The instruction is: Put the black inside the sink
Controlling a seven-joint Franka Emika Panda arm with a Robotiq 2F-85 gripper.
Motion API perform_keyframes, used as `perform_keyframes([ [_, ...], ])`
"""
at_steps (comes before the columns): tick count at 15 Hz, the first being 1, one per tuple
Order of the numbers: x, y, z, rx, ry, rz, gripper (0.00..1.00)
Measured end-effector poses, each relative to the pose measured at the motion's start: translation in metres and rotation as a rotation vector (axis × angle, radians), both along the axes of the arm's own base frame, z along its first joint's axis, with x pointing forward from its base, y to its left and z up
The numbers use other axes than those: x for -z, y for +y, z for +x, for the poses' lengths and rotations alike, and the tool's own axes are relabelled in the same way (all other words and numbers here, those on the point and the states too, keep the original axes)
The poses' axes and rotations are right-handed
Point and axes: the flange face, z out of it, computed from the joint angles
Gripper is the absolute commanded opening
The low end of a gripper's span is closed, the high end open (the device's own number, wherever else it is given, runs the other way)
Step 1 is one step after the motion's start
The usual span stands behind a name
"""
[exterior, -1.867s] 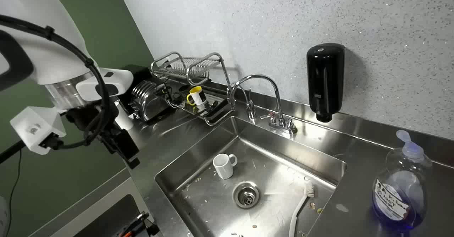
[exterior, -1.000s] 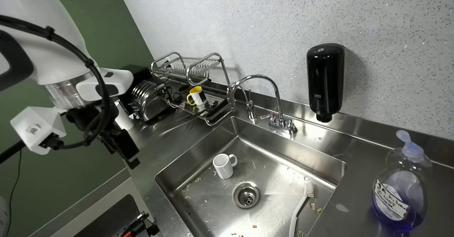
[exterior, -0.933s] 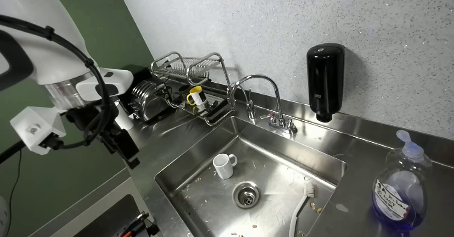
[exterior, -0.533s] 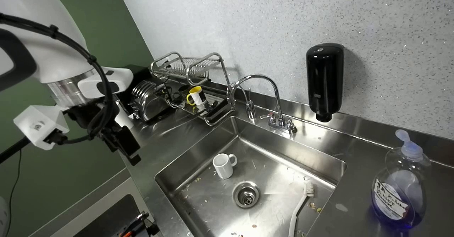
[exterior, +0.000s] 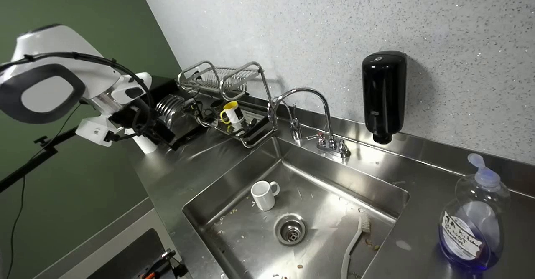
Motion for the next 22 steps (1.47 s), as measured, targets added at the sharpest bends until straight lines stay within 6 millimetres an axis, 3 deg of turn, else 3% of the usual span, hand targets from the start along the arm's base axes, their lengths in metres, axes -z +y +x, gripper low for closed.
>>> perform_keyframes([
  [2,0.021,0.025,0.012,0.010,-0.037,-0.012,1.00],
  [4,0.039,0.033,0.020,0.006,-0.016,-0.020,1.00],
  [10,0.040,0.033,0.026,0.013,-0.010,-0.010,1.00],
  [12,0.043,0.042,0.035,0.067,-0.001,0.039,1.00],
  [15,0.058,0.076,0.067,0.174,-0.022,0.114,1.00],
  [19,0.099,0.131,0.108,0.276,-0.097,0.190,1.00],
  [22,0.135,0.143,0.140,0.321,-0.152,0.193,1.00],
])
